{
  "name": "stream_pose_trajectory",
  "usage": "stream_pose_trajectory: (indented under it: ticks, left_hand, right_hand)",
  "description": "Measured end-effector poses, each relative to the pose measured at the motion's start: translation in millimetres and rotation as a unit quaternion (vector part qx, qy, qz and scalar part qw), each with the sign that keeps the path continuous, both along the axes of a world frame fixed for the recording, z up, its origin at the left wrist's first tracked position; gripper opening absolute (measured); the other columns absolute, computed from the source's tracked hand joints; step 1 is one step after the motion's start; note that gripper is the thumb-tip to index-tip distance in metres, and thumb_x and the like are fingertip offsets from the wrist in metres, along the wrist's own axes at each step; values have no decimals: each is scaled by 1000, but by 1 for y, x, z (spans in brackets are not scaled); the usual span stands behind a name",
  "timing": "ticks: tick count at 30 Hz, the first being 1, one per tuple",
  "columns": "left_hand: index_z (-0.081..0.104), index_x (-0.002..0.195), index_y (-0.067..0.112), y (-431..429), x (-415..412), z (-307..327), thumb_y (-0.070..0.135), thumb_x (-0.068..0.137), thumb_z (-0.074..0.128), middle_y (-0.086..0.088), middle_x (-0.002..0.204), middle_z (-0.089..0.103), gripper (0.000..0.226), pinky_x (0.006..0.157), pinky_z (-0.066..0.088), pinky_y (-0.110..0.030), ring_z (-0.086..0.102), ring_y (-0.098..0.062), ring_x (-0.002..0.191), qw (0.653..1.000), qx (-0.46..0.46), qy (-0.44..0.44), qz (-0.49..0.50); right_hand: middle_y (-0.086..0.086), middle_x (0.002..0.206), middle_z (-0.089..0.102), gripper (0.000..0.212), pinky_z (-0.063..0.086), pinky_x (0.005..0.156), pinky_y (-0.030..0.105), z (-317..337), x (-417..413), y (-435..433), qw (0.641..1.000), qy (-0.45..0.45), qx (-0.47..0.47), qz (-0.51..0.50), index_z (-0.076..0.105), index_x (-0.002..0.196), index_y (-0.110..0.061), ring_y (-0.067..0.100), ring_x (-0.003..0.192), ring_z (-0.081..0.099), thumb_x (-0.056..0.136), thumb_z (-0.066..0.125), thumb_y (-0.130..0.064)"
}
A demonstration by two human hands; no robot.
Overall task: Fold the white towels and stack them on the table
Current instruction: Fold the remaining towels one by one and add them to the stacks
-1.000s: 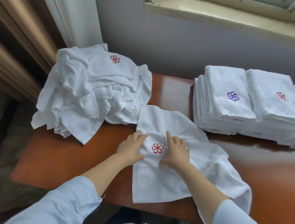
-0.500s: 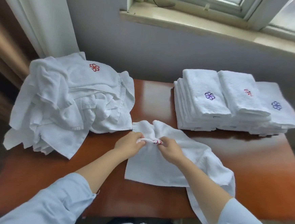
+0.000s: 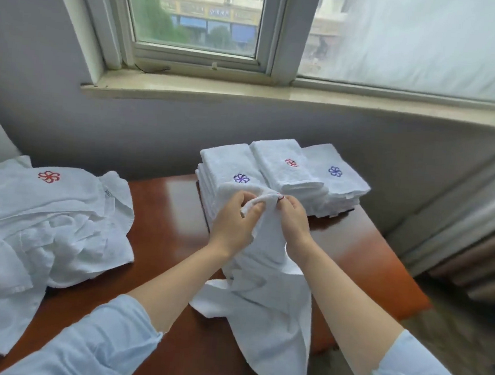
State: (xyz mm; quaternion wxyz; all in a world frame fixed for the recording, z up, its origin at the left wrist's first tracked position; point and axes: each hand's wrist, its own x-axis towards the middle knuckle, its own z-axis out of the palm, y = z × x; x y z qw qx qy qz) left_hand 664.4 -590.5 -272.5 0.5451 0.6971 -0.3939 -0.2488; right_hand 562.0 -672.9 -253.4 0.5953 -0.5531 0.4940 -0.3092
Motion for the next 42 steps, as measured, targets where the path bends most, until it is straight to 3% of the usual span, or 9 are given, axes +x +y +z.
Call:
stream_pose_trajectory:
  ticks: [5, 8, 16, 23, 27, 30, 34, 36, 42]
  left_hand:
    - [59, 94, 42, -58, -70, 4, 38, 90, 62, 21, 91, 64, 6, 66, 45, -14, 58, 6, 79, 997, -25, -4, -73]
    - [63, 112, 36, -92, -109, -6, 26, 92, 62, 22, 101, 63, 23, 81, 47, -21, 59, 1, 93, 990, 1, -44, -131]
    - [52, 136, 33, -160, -189, -54, 17, 94, 51, 13, 126, 60, 45, 94, 49, -38, 55, -13, 116, 963, 106, -94, -228]
    - [27, 154, 30, -184, -232, -94, 8, 99, 43, 8, 151, 41, 62, 106, 37, -22, 45, -9, 133, 929, 232, -12, -289]
    - [46, 142, 28, -184, -238, -104, -5, 88, 36, 8, 134, 55, 64, 106, 42, -28, 52, -10, 124, 948, 221, -4, -228]
    - [57, 123, 28, -179, -227, -108, -1, 88, 41, 11, 114, 59, 49, 88, 44, -19, 57, -6, 107, 964, 223, -37, -141]
    - [57, 116, 31, -149, -200, -114, 9, 90, 48, 13, 110, 56, 35, 76, 44, -23, 55, -3, 92, 957, 268, -89, -70]
    - [56, 115, 32, -126, -186, -117, 12, 89, 49, 12, 112, 54, 33, 74, 46, -27, 55, -4, 90, 949, 293, -110, -44]
    - [46, 136, 27, -63, -155, -127, 22, 89, 58, 3, 134, 44, 49, 90, 46, -30, 45, -17, 123, 883, 415, -214, -50]
  right_hand:
    - [10, 93, 61, 21, 49, 83, 42, 1, -69, -57, 997, -25, 10, -77, 60, 89, -13, 25, 90, 56, 96, 41, -12]
    - [15, 102, 62, 21, 51, 93, 51, -12, -111, -91, 990, -39, 46, -125, 60, 102, -8, 31, 98, 60, 98, 40, -13]
    - [1, 94, 59, 20, 42, 61, 27, -57, -203, -155, 983, 7, 108, -146, 56, 113, -12, 11, 79, 54, 98, 43, -13]
    - [3, 140, 43, 44, 37, 105, 35, -79, -247, -178, 983, 116, 27, -143, 47, 137, -15, 20, 127, 43, 94, 42, -9]
    - [-2, 132, 55, 35, 40, 107, 42, -83, -256, -181, 967, 228, -110, 3, 61, 121, -21, 20, 126, 47, 92, 46, -9]
    - [-7, 128, 60, 34, 36, 108, 36, -91, -251, -174, 934, 297, -147, 134, 64, 120, -26, 17, 128, 45, 92, 49, -14]
    - [-6, 124, 64, 33, -9, 121, 40, -99, -226, -153, 839, 384, -286, 257, 65, 122, -25, 11, 131, 44, 92, 53, -23]
    - [-4, 127, 63, 37, -13, 120, 40, -104, -210, -141, 805, 386, -315, 322, 63, 128, -24, 13, 136, 40, 92, 53, -24]
    - [-1, 135, 58, 46, -21, 118, 41, -126, -174, -97, 692, 425, -349, 467, 55, 137, -20, 21, 147, 24, 91, 52, -21]
